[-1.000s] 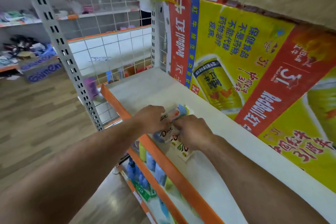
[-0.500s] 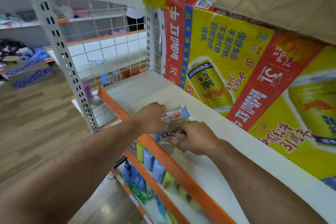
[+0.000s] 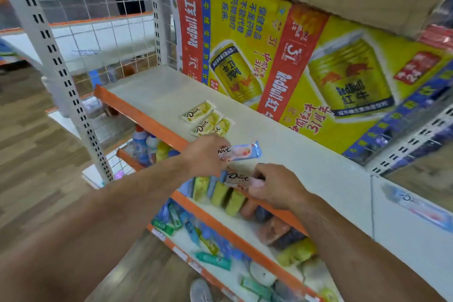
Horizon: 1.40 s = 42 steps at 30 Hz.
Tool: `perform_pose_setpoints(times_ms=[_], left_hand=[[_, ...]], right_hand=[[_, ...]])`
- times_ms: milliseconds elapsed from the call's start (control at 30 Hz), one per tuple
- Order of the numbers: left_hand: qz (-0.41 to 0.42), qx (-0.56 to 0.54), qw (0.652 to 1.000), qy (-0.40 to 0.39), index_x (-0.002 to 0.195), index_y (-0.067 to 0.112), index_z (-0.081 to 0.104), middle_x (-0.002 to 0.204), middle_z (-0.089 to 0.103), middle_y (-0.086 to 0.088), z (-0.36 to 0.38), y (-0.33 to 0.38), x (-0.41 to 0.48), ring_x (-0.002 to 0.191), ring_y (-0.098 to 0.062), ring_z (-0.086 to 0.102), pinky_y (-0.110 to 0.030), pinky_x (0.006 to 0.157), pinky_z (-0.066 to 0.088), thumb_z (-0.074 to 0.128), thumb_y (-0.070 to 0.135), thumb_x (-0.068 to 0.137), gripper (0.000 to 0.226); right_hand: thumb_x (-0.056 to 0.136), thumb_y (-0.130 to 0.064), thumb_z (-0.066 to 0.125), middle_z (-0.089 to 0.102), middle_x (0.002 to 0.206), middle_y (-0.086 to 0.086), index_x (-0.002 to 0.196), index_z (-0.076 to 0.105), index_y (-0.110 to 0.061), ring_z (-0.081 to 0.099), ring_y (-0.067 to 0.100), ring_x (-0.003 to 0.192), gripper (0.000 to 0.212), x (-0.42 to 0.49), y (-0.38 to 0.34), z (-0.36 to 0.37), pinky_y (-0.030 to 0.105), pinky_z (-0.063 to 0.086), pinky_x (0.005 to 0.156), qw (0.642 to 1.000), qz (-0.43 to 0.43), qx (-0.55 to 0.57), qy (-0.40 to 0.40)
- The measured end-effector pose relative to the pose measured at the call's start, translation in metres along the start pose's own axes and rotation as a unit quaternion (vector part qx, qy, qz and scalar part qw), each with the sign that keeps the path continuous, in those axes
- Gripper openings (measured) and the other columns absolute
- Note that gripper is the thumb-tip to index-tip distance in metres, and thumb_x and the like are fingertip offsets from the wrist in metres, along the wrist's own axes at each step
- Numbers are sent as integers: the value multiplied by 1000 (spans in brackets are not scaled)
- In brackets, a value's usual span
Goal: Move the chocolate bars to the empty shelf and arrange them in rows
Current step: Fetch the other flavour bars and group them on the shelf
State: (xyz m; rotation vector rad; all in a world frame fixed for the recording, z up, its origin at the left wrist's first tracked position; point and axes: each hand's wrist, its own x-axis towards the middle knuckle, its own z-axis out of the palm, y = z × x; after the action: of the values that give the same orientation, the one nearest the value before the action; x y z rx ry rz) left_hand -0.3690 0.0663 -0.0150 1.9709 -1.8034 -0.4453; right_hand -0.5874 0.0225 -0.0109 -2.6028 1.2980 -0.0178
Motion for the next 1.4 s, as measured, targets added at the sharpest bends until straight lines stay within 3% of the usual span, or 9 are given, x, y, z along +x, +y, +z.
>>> perform_pose_setpoints(times_ms=[67, 200, 367, 633, 833, 1100, 1233, 1400], left_hand=[[21, -6, 1000, -7, 125, 21, 61, 119, 59, -1, 11, 16, -9, 109, -19, 57, -18, 81, 37, 69, 26, 76, 50], [58, -6, 998, -26, 126, 22, 59, 119, 59, 0, 28, 48, -19, 110, -18, 56, -25, 89, 44, 71, 27, 77, 51], [100, 0, 995, -28, 123, 23, 60, 118, 60, 3, 54, 97, -12, 109, -15, 56, -20, 89, 38, 72, 28, 76, 49], [156, -39, 986, -36, 121, 21, 63, 115, 62, 1, 131, 218, 29, 102, -16, 56, -13, 77, 32, 74, 23, 77, 46], [181, -28, 983, -34, 119, 22, 65, 112, 66, 1, 208, 311, 66, 104, -23, 52, -30, 89, 40, 77, 28, 77, 45], [218, -11, 975, -41, 116, 23, 68, 111, 67, 2, 279, 380, 105, 105, -24, 51, -35, 95, 42, 75, 23, 74, 42], [264, -6, 964, -16, 112, 23, 70, 105, 68, 4, 294, 394, 122, 103, -23, 50, -35, 95, 42, 76, 20, 71, 42], [274, 2, 961, -23, 115, 26, 68, 112, 63, 6, 306, 401, 134, 109, -20, 46, -34, 99, 38, 73, 21, 73, 42]], right_hand=[[69, -51, 63, 62, 81, -3, 82, 55, -24, 59, 19, 78, 31, -22, 12, 3, 33, 48, 66, 1000, 20, -3, 5], [62, -48, 61, 59, 74, -4, 76, 54, -27, 58, 19, 74, 26, -56, 35, 7, 30, 45, 60, 999, 42, 11, 22], [64, -52, 63, 63, 84, -4, 85, 59, -28, 58, 20, 81, 32, -95, 77, 2, 34, 48, 72, 996, 61, 24, 59], [70, -34, 63, 63, 93, -2, 93, 64, -25, 55, 20, 90, 24, -164, 202, -18, 34, 49, 78, 985, 126, 81, 82], [69, -28, 59, 62, 77, 0, 69, 53, -24, 57, 23, 75, 8, -197, 308, -30, 34, 49, 63, 982, 143, 95, 81], [68, -24, 67, 57, 65, -4, 71, 57, -15, 54, 22, 68, 14, -227, 394, -41, 35, 48, 63, 980, 128, 128, 83], [71, -29, 65, 61, 78, 0, 81, 61, -13, 55, 25, 77, 20, -233, 404, -41, 33, 45, 74, 982, 132, 92, 99], [71, -38, 67, 60, 93, -1, 96, 62, -22, 53, 25, 89, 31, -233, 407, -37, 34, 47, 81, 981, 149, 95, 79]])
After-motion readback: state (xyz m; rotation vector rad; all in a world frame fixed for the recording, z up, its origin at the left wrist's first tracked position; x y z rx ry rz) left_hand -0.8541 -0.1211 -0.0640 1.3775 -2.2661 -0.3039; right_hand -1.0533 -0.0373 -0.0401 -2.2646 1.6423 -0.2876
